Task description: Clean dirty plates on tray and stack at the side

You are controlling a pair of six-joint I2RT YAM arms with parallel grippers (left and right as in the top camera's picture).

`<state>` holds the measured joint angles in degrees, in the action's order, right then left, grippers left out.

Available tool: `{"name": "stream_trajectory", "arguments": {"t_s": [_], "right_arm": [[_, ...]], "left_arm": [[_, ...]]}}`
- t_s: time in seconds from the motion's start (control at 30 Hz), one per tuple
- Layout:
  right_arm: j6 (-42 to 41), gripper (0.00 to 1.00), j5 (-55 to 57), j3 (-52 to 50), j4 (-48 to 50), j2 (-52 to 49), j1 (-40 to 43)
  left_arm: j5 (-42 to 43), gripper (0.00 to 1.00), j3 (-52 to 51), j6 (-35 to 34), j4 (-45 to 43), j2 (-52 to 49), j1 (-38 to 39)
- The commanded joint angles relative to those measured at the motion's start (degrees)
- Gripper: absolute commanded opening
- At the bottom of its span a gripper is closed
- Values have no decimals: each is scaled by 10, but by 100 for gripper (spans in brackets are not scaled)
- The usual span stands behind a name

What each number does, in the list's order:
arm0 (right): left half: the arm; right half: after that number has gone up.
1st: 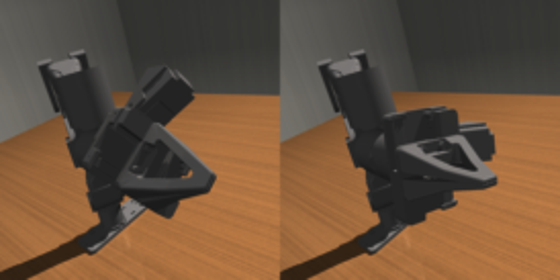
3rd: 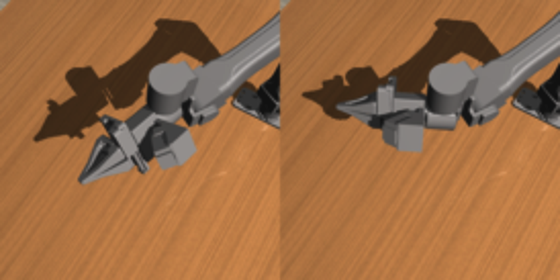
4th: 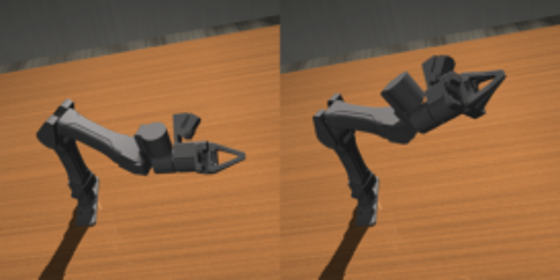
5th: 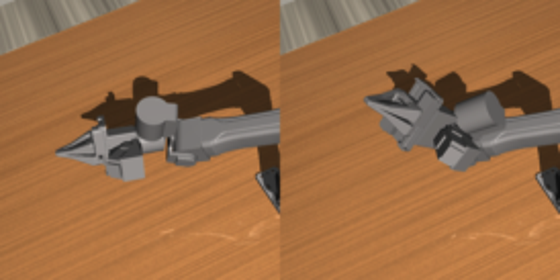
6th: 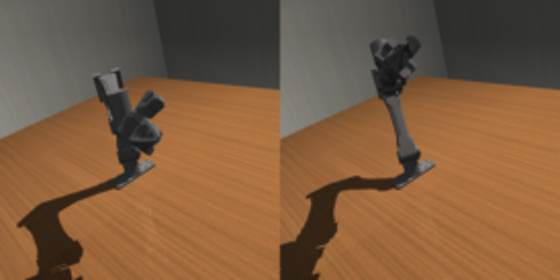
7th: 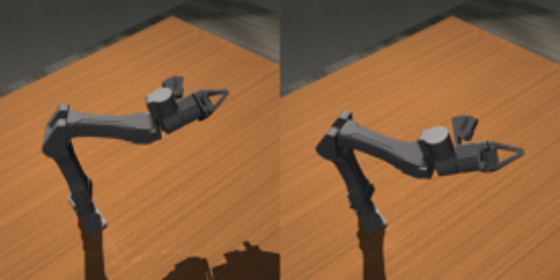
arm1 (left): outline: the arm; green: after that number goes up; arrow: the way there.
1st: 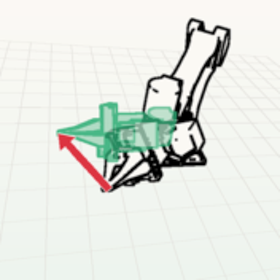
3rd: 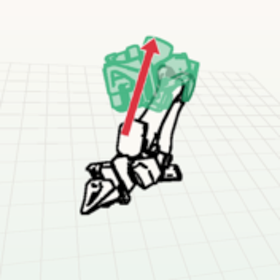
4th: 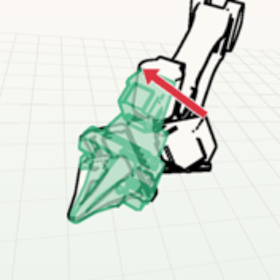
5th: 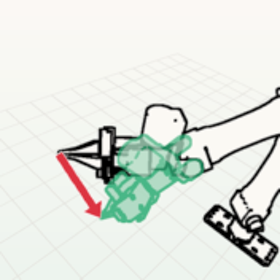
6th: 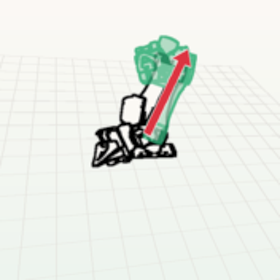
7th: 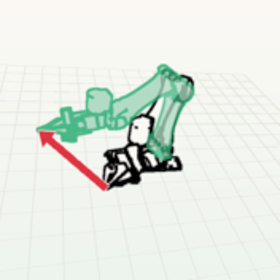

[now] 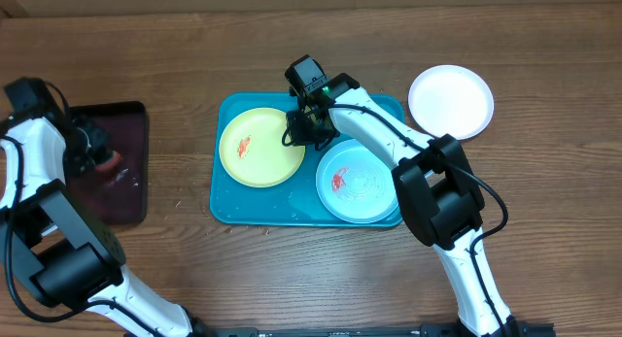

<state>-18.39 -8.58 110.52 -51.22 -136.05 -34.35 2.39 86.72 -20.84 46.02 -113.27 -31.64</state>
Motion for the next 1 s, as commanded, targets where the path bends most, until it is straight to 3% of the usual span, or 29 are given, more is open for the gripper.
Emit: {"name": "stream_trajectory", "arguments": {"t_s": [0.0, 0.33, 0.57, 0.83, 0.97], "right_arm": [[1, 4, 6, -8, 4, -10, -10], [-2, 4, 6, -33, 23, -10, -10], [-1, 4, 6, -33, 25, -10, -10], [-3, 4, 6, -33, 23, -10, -10], [-16, 4, 6, -33, 23, -10, -10]], "left_arm": [[17, 4, -2, 0, -3, 1, -2], [-14, 4, -93, 1, -73, -20, -2], [-29, 4, -89, 1, -64, -19, -2], [-24, 4, 7, 1, 18, -5, -2], [-30, 4, -16, 3, 7, -14, -2]]}}
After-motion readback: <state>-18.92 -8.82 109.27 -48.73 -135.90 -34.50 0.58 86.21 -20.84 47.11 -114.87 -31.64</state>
